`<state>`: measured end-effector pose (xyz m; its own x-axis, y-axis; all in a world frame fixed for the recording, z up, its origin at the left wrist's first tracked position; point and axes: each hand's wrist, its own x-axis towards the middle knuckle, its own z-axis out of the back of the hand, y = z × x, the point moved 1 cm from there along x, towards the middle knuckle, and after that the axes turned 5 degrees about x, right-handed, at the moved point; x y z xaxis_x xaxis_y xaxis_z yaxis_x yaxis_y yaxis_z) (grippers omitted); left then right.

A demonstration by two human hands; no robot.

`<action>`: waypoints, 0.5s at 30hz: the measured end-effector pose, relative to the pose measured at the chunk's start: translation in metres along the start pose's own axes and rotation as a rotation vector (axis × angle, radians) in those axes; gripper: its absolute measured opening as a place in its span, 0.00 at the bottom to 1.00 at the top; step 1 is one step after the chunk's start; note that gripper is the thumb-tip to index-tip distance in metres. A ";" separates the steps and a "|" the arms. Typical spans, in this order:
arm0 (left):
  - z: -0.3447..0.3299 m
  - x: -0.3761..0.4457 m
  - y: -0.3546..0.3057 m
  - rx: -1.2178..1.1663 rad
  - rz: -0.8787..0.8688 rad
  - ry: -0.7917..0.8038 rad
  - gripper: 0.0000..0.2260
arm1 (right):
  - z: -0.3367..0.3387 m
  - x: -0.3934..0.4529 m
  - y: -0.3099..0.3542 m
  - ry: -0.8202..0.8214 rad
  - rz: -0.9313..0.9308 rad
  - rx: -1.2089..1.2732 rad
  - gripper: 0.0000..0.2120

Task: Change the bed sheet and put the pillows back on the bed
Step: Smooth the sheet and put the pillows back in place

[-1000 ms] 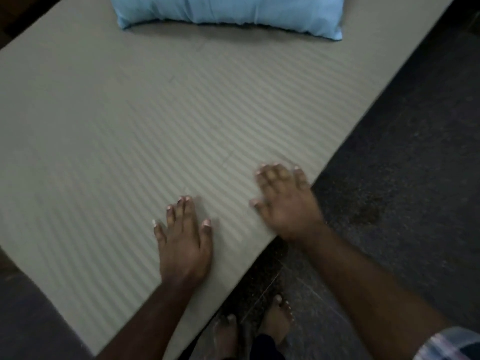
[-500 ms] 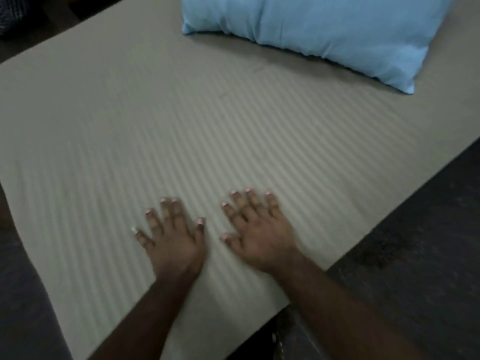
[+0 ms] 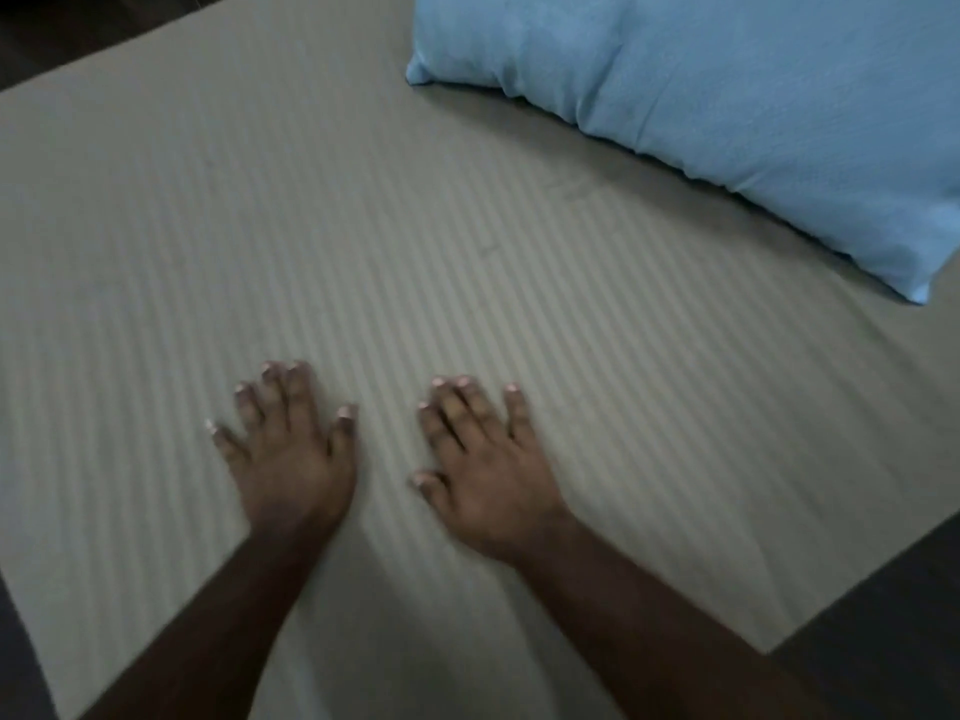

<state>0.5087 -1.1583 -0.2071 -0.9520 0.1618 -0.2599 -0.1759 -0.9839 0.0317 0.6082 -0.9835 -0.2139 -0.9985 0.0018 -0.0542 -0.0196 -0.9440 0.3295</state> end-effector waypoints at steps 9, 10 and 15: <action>0.004 0.011 -0.106 0.021 -0.635 -0.041 0.29 | 0.062 0.021 -0.209 0.010 -0.651 -0.157 0.38; 0.008 0.022 -0.086 0.001 -0.548 -0.049 0.30 | 0.071 0.022 -0.219 -0.016 -0.775 -0.119 0.39; 0.017 0.075 -0.014 -0.036 -0.030 -0.006 0.34 | 0.041 0.078 -0.133 -0.162 -0.323 -0.153 0.32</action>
<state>0.4358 -1.1310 -0.2104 -0.9480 0.1914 -0.2543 -0.1952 -0.9807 -0.0105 0.5310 -0.8437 -0.2230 -0.9374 0.3475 0.0214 -0.3387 -0.9246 0.1743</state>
